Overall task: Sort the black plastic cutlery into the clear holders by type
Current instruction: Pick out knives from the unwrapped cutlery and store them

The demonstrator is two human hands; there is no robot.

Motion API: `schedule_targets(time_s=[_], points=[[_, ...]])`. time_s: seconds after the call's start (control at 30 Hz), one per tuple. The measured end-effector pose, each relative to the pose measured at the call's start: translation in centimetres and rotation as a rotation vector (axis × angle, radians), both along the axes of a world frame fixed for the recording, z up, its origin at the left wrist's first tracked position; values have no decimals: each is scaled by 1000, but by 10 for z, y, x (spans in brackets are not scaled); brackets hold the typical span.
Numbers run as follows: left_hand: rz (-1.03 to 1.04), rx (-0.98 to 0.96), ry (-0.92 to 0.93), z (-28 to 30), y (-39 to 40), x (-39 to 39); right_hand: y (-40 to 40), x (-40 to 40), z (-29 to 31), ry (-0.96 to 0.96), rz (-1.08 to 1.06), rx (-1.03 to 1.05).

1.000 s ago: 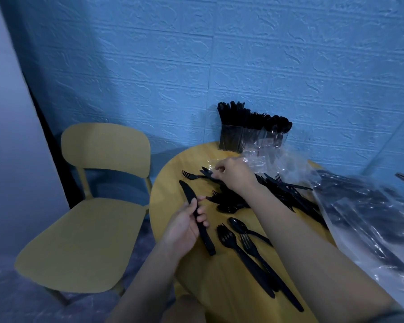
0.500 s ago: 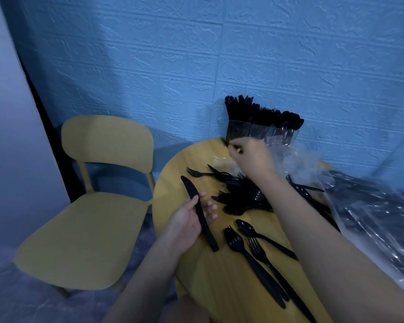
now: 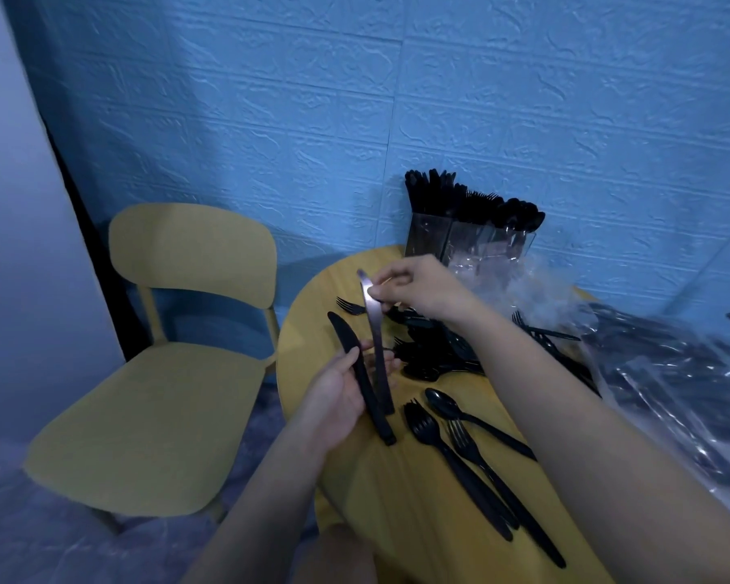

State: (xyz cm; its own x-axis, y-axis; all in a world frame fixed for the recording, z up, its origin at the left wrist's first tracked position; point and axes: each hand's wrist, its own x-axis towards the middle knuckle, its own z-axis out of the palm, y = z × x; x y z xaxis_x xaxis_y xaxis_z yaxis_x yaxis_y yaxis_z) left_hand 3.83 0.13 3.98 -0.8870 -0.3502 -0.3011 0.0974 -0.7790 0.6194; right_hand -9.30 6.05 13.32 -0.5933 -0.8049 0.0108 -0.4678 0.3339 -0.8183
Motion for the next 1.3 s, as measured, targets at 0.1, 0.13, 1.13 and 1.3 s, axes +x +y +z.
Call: schedule_targets(time_s=[0.1,0.13,1.13,1.3], points=[[-25,-2,19,0,0,-1,-13,2,-16,25,1,75],[-31,-16,17,0,0,-1,-16,3,-20,20,3,84],[-15,-136,-6,-6,-1,1,23,-52,-26,549,128,658],[-16,-140,-14,-5,-1,1,28,-50,-25,557,142,596]])
